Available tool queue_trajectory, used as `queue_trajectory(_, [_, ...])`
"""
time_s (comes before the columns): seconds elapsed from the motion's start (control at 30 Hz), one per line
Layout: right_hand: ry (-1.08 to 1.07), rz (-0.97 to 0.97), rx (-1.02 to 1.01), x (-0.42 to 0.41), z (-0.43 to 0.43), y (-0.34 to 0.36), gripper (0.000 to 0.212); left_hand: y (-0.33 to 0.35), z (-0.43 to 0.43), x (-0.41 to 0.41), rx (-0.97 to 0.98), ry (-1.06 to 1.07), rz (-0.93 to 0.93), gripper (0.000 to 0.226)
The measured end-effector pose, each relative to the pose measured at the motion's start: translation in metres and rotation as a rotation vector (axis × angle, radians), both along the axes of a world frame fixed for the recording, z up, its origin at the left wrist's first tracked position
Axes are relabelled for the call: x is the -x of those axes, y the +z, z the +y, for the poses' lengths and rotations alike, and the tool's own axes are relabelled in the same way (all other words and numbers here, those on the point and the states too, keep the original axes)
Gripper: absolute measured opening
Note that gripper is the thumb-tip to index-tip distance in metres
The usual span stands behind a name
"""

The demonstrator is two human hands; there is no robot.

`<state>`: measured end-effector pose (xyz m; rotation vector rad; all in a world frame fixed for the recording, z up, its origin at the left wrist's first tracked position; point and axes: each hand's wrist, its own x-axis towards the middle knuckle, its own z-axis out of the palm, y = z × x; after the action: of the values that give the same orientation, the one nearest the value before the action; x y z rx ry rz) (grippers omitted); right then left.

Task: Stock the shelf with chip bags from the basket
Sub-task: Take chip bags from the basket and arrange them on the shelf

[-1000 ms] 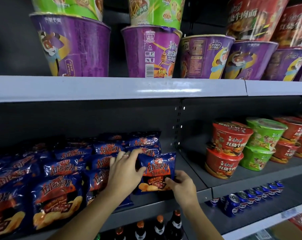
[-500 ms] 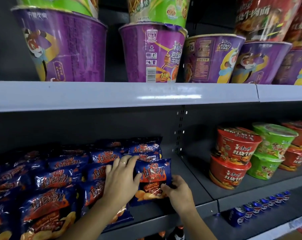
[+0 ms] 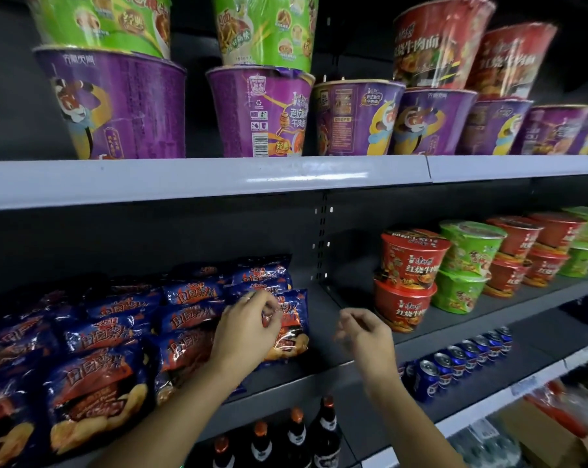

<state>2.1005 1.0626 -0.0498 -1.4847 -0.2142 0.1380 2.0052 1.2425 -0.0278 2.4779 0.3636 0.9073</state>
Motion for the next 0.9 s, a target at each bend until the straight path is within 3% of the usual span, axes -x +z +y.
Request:
queue_trajectory(0.33, [-0.139,-0.009,-0.146,0.027,-0.096,0.008,0.015,0.000,-0.092,-0.013,0.050,-0.235,0.083,0.008])
queue_trajectory(0.47, [-0.288,0.027,-0.099,0.039,-0.155,-0.025,0.017,-0.027,-0.153,-0.024,0.060,-0.367,0.166,0.010])
queue_trajectory(0.67, [-0.521,0.288,0.024,0.080,-0.246,-0.140,0.020,-0.138,-0.240,-0.022,0.160,-0.604,0.498,0.011])
queue_trajectory(0.9, [-0.672,0.688,0.102,0.149,-0.296,-0.298,0.019,-0.303,-0.276,0.007,0.261,-0.655,1.010,0.014])
